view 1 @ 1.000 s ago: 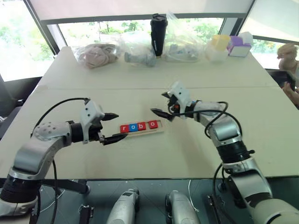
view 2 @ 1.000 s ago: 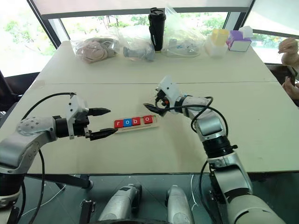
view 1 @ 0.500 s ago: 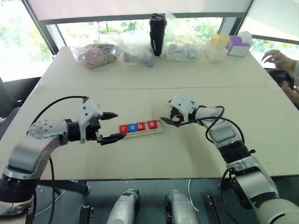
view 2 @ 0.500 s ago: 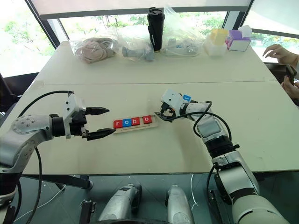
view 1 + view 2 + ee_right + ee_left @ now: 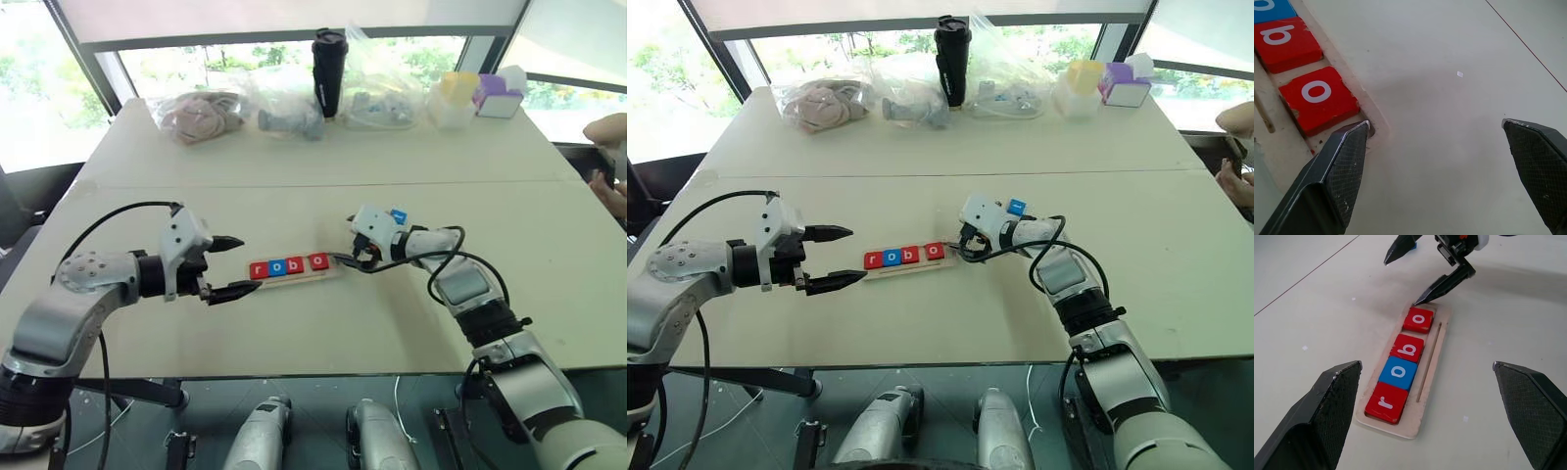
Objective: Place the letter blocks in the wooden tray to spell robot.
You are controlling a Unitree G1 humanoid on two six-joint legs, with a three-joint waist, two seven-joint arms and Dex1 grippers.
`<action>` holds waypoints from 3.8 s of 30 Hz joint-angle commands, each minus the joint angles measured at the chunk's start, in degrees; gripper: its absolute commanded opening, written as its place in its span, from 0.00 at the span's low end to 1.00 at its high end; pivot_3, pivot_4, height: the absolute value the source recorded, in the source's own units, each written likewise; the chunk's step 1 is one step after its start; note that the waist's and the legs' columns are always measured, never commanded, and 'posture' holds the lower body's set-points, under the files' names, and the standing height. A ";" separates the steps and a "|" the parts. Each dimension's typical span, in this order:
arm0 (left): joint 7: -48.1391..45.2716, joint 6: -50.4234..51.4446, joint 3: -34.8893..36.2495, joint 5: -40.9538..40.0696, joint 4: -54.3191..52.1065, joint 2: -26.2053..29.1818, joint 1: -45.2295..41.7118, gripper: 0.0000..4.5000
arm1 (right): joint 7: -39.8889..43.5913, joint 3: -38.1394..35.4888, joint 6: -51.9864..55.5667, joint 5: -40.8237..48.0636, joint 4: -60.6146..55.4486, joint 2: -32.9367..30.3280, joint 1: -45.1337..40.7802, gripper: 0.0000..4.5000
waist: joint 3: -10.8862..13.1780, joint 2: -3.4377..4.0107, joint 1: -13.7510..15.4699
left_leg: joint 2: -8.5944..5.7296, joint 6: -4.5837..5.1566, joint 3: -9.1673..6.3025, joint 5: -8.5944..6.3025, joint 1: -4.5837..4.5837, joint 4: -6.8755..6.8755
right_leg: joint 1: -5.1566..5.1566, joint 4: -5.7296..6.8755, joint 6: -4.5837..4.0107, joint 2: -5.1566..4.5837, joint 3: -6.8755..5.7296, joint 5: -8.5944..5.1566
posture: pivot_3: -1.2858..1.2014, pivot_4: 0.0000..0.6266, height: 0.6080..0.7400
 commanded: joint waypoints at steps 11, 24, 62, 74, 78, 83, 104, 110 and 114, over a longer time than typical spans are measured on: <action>0.37 -1.41 1.46 0.18 -0.96 0.15 0.72 1.00 | 0.78 1.12 2.12 0.00 -6.11 1.78 1.17 0.99 | 0.00 0.00 0.03 | 0.00 0.00 0.00 0.00 0.00 0.00 | 0.00 0.00 0.00 0.00 0.00 0.00 | 0.52 0.24 1.00; -0.36 -1.08 2.20 -1.15 -2.10 0.56 0.87 1.00 | -9.67 -14.76 12.20 5.70 -3.34 -1.12 -3.79 0.99 | 0.00 0.00 0.27 | -0.03 0.00 0.00 0.00 0.00 0.01 | 0.01 -0.01 -0.02 -0.03 0.01 -0.01 | 0.52 0.24 1.00; 0.48 -1.75 -1.96 0.95 -0.04 -1.82 -2.94 1.00 | 2.38 -12.20 -2.78 3.50 43.11 -5.08 -20.06 0.99 | 0.01 0.01 -0.34 | 0.04 0.02 0.24 0.01 0.36 0.00 | 0.32 -0.01 -0.14 -0.01 0.10 -0.06 | 0.52 0.24 1.00; 1.62 -1.54 -1.59 1.15 -0.98 -1.65 -1.75 1.00 | 4.04 -13.10 -5.70 2.68 49.49 -3.22 -23.12 0.26 | 0.01 0.02 -0.24 | 0.04 0.01 0.29 0.01 0.38 -0.02 | 0.31 0.00 -0.03 0.00 0.17 0.01 | 0.52 0.24 1.00; 1.78 -1.39 -1.08 0.89 -1.66 -1.38 -1.06 1.00 | 2.87 -14.73 -2.52 4.37 44.00 -3.90 -21.21 0.26 | 0.02 0.02 -0.25 | 0.04 0.01 0.29 0.01 0.38 -0.02 | 0.29 0.00 -0.03 0.00 0.18 0.01 | 0.52 0.24 1.00; 1.78 0.77 0.83 -1.48 -5.23 -0.39 0.13 1.00 | -5.45 -21.40 24.53 11.23 8.65 -2.93 -9.34 0.26 | 0.02 0.02 0.16 | 0.04 0.01 0.27 0.01 0.35 -0.10 | 0.22 0.02 -0.02 -0.02 0.24 0.00 | 0.52 0.24 1.00; -2.99 1.49 -4.24 -0.95 -3.22 0.27 -5.04 1.00 | -41.14 -24.81 80.54 8.75 -60.69 28.29 18.62 0.26 | -0.03 0.09 -0.11 | 0.05 -0.05 0.13 -0.03 0.17 -0.33 | -0.08 -0.09 -0.30 -0.09 0.25 -0.09 | 0.52 0.24 1.00; -2.97 1.28 -3.96 -0.70 -2.69 0.55 -4.74 1.00 | -32.33 -21.95 80.54 16.30 -61.78 18.17 18.91 0.94 | -0.01 0.10 -0.06 | 0.08 -0.03 0.14 -0.02 0.17 -0.30 | -0.05 -0.08 -0.29 -0.07 0.20 -0.08 | 0.52 0.24 1.00; -3.44 1.22 -3.41 -0.94 -2.55 1.12 -4.62 1.00 | -15.85 -26.27 72.41 26.01 -59.51 2.80 15.84 0.94 | 0.02 0.08 0.19 | 0.05 -0.03 0.14 -0.03 0.15 -0.22 | 0.07 -0.21 -0.21 -0.13 0.15 -0.14 | 0.52 0.24 1.00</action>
